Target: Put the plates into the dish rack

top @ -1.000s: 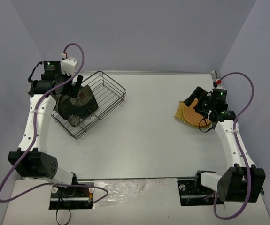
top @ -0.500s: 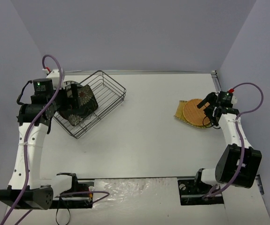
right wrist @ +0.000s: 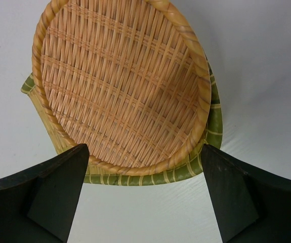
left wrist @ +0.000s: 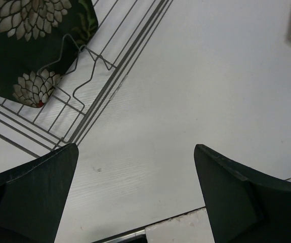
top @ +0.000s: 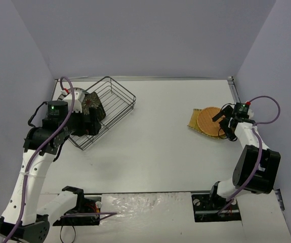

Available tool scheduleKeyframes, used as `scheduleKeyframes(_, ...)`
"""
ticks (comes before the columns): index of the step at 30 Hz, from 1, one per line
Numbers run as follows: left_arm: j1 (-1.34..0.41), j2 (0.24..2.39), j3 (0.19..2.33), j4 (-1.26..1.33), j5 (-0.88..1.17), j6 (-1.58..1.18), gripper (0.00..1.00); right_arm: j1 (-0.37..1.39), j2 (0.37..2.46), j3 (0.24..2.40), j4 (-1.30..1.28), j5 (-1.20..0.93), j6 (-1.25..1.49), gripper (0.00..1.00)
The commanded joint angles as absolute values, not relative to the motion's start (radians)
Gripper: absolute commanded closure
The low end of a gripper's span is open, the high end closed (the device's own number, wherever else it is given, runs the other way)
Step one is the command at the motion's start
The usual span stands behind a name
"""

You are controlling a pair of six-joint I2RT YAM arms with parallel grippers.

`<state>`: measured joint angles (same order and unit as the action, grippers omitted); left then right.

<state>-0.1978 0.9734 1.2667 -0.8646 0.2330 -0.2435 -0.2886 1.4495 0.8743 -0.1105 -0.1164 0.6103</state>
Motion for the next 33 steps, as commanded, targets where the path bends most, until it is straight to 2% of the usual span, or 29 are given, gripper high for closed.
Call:
scheduleKeyframes(1, -0.24, 0.974, 1.31, -0.842, 0.221, -0.241, 0.03, -0.295, 1.44, 0.872, -0.055, -0.082, 0.642, 0.11)
scheduleKeyframes(11, -0.245, 1.007, 1.332, -0.846, 0.268, -0.266, 0.03, -0.31, 1.512, 0.843, -0.01, -0.128, 0.629, 0.12)
scheduleKeyframes(25, -0.245, 1.009, 1.307, -0.835, 0.253, -0.272, 0.03, -0.314, 1.573, 0.735, 0.197, -0.224, 0.649, 0.14)
scheduleKeyframes(29, -0.245, 1.019, 1.302, -0.828, 0.263, -0.275, 0.03, -0.341, 1.595, 0.687, 0.284, -0.266, 0.685, 0.18)
scheduleKeyframes(33, -0.245, 1.016, 1.295, -0.824, 0.258, -0.27, 0.03, -0.363, 1.613, 0.63, 0.384, -0.312, 0.72, 0.31)
